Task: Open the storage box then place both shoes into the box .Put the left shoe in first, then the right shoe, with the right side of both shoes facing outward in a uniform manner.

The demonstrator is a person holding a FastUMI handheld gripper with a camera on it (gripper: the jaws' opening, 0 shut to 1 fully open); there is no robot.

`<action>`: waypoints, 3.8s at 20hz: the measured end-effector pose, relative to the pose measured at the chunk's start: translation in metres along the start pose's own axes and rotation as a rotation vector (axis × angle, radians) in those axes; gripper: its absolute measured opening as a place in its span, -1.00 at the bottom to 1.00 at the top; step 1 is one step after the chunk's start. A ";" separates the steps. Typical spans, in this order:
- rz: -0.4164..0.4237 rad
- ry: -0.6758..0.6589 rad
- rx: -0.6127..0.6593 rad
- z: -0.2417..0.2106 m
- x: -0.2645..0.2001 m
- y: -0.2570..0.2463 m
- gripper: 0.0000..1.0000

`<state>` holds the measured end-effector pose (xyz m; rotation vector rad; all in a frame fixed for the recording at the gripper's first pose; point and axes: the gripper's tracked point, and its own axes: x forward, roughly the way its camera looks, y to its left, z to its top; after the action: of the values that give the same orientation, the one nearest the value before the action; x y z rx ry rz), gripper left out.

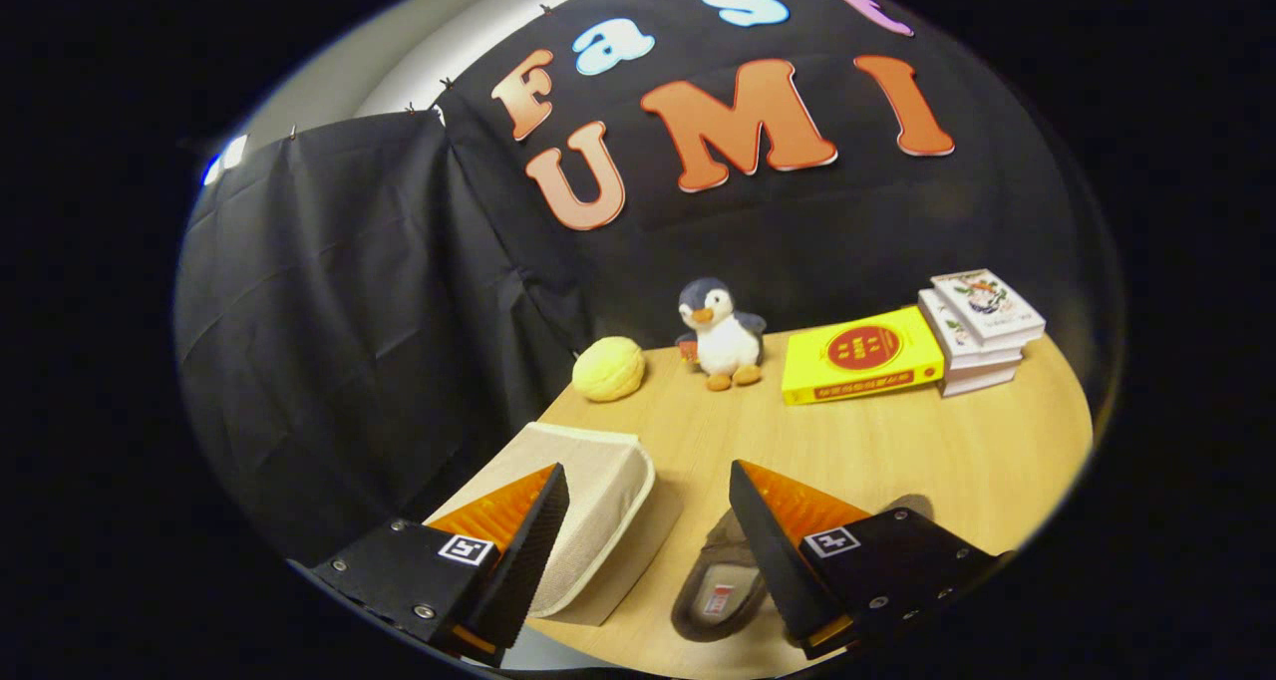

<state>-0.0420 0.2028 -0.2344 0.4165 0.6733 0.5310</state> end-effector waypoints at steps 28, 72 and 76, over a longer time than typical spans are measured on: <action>0.313 0.395 0.534 -0.104 0.075 0.078 0.79; 0.192 0.199 -0.071 -0.008 0.050 0.158 0.89; 0.082 0.149 -0.091 -0.011 0.014 0.090 0.89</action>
<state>-0.0698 0.2842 -0.2015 0.3221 0.7740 0.6727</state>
